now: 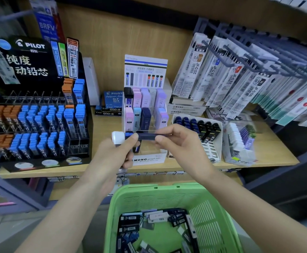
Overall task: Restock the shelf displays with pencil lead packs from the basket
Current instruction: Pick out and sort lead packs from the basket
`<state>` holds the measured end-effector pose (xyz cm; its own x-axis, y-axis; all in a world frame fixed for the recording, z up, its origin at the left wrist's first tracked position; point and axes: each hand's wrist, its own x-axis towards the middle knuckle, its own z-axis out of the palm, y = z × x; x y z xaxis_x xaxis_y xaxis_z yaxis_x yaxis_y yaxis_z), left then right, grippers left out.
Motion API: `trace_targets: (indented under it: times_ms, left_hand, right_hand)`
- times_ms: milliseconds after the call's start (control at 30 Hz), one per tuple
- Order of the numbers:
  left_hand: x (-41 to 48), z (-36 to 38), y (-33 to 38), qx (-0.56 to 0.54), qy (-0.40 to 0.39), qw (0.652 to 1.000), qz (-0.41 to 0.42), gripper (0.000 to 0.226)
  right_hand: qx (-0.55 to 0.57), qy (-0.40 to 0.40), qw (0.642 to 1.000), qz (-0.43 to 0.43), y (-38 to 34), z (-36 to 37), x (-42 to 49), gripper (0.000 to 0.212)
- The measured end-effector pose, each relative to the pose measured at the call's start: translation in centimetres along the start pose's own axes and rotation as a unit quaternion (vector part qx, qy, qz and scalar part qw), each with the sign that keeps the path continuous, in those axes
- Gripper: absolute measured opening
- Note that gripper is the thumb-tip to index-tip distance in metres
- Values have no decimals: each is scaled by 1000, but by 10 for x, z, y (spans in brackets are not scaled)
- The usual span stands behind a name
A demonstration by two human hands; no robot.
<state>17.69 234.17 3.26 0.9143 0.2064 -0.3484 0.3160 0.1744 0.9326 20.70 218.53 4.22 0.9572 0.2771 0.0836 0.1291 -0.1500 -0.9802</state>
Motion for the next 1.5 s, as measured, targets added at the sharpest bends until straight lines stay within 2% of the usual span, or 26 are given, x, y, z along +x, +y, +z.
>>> trace_targets:
  times_ms: [100, 167, 233, 400, 467, 533, 600, 667, 833, 1100, 1333, 1500]
  left_hand:
    - [-3, 6, 0, -26, 8, 999, 31, 9]
    - [-6, 7, 0, -10, 0, 998, 55, 3]
    - [-10, 7, 0, 21, -18, 996, 83, 1]
    - [-23, 3, 1, 93, -54, 985, 132, 5]
    - [-27, -3, -1, 101, -57, 985, 124, 7]
    - [-26, -12, -3, 98, -38, 991, 79, 13]
    - [-19, -23, -6, 53, -6, 999, 13, 14]
    - [-13, -37, -8, 4, 31, 999, -16, 14]
    - [-24, -82, -11, 23, 69, 997, 20, 16]
    - [-37, -145, -11, 7, 137, 989, 46, 13]
    - [-33, -159, -10, -10, 146, 988, 42, 7]
    - [-30, -159, -9, -15, 138, 989, 42, 7]
  right_hand:
    - [-6, -5, 999, 34, 7, -7, -9, 13]
    - [-66, -19, 997, 41, 8, -9, -14, 16]
    - [-123, -43, 991, 36, 8, -8, -19, 19]
    - [-193, -67, 979, -1, -1, 5, -25, 11]
    - [-219, -67, 973, -13, -5, 12, -24, 11]
    - [-211, -62, 975, -14, -11, 21, -20, 12]
    - [-194, -49, 980, -13, -17, 32, -15, 21]
    - [-178, -42, 983, -13, -23, 44, -9, 27]
    - [-131, -37, 990, -27, -26, 86, 15, 14]
    - [-196, -19, 975, -99, -12, 153, 55, 8]
    - [-275, -24, 954, -114, 8, 165, 74, 7]
    - [-346, -57, 927, -131, 11, 162, 76, 7]
